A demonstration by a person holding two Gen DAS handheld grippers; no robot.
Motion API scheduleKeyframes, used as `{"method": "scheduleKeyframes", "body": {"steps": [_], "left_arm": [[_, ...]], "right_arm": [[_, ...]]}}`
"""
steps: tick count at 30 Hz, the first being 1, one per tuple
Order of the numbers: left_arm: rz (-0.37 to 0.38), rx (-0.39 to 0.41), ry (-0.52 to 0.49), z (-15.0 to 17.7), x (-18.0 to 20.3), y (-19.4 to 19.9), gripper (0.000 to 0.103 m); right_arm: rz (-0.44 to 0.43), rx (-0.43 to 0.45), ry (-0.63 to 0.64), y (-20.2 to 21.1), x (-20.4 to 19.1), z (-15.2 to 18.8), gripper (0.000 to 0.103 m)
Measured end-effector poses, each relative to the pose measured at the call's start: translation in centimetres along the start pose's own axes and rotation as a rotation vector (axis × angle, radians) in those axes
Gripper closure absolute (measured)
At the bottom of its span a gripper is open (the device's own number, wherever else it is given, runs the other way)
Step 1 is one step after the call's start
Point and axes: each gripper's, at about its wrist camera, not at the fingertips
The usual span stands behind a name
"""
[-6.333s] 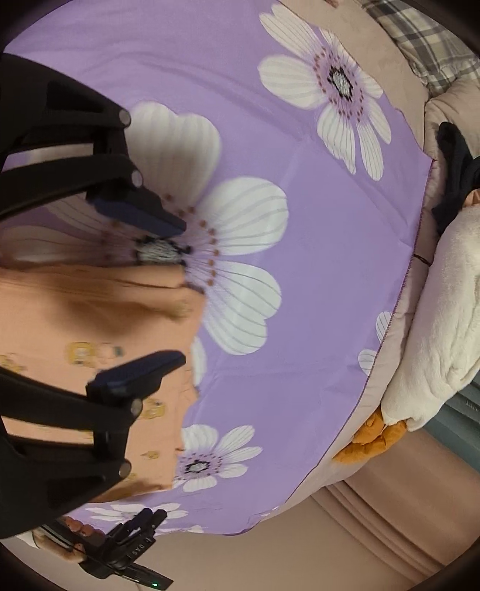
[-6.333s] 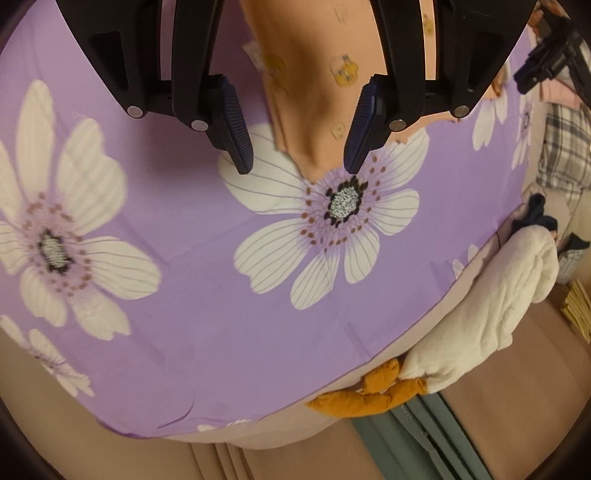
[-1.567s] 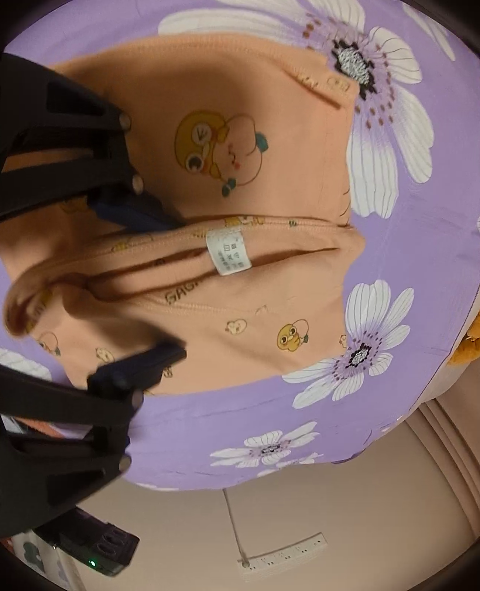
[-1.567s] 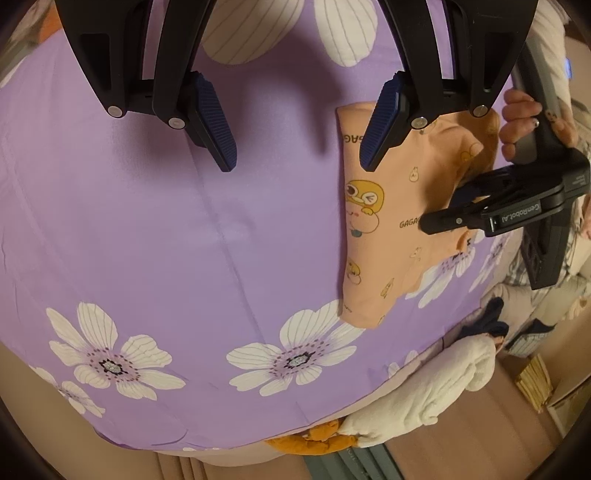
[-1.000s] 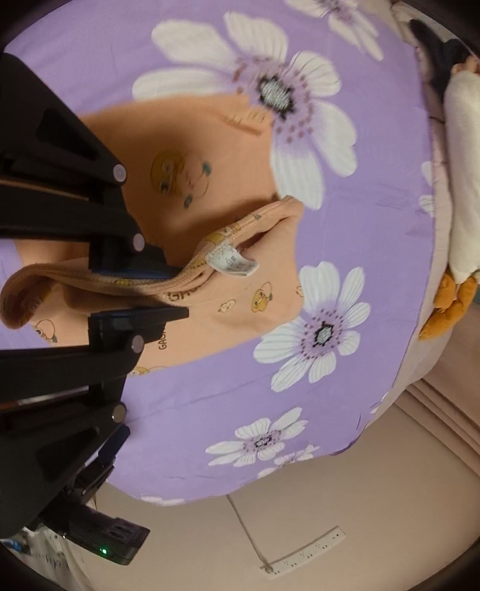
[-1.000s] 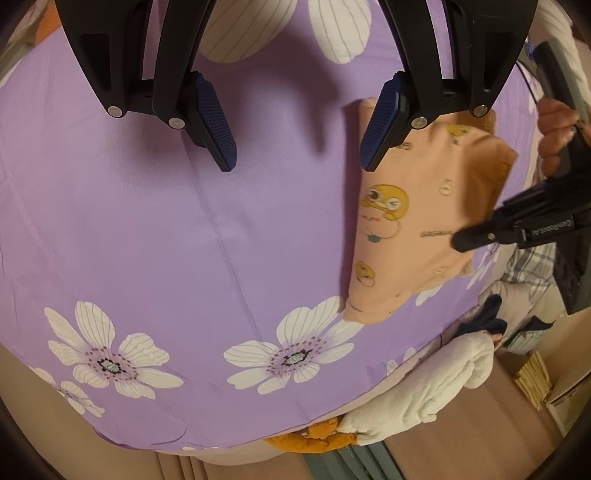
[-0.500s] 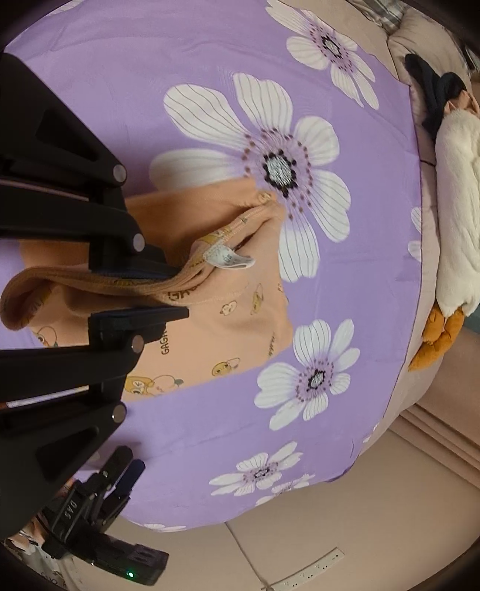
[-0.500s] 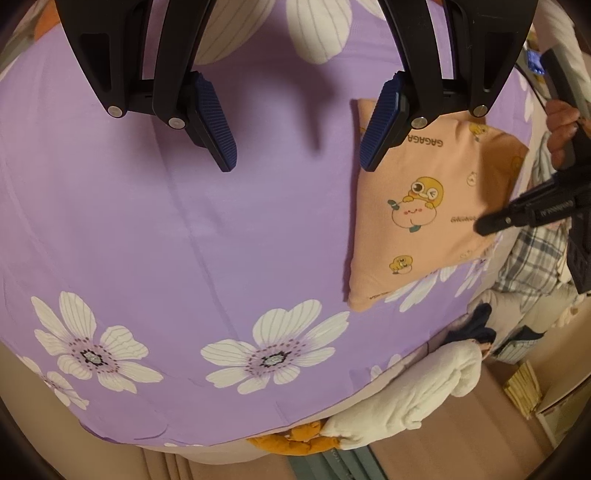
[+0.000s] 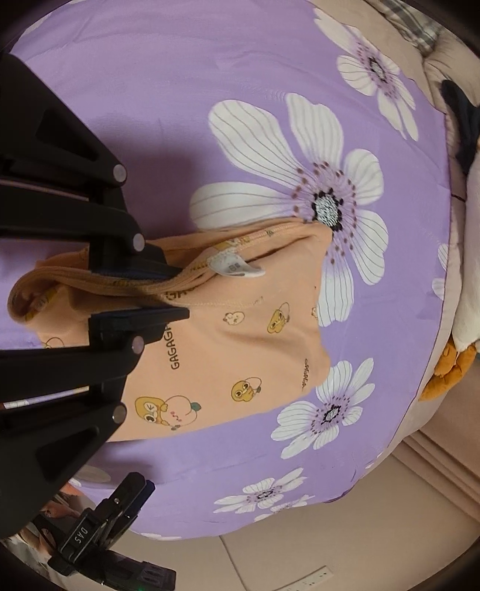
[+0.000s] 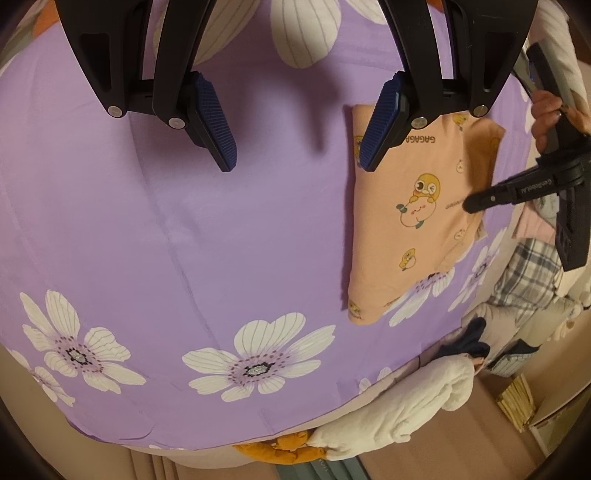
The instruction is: Fold small clothes
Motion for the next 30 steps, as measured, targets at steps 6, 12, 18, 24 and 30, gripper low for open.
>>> {"method": "scheduleKeyframes", "body": {"steps": [6,12,18,24,30], "left_arm": [[-0.011,0.009,-0.014,0.2,0.1,0.3,0.090],[-0.018,0.014,-0.014,0.3,0.2,0.3,0.090],[-0.023,-0.006,0.013,0.6,-0.8,-0.7,0.089],[-0.034,-0.005,0.018,0.9,-1.5,-1.4,0.085],[-0.026,-0.002,0.026,1.0,-1.2,-0.5,0.085]], "right_arm": [[0.000,0.000,0.001,-0.1,-0.1,0.1,0.034],[0.001,-0.006,0.010,-0.2,-0.4,0.1,0.034],[0.003,-0.009,0.010,-0.3,-0.5,0.1,0.034],[0.006,-0.017,0.019,-0.4,-0.8,0.3,0.034],[0.007,-0.016,0.025,-0.2,-1.1,0.3,0.034]]}}
Point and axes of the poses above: each gripper's, at about its wrist camera, not at the fingertips, and y roughly against the way its jaws point, x to its right, z to its underside, and after that the axes turned 4 degrees about y, right-handed
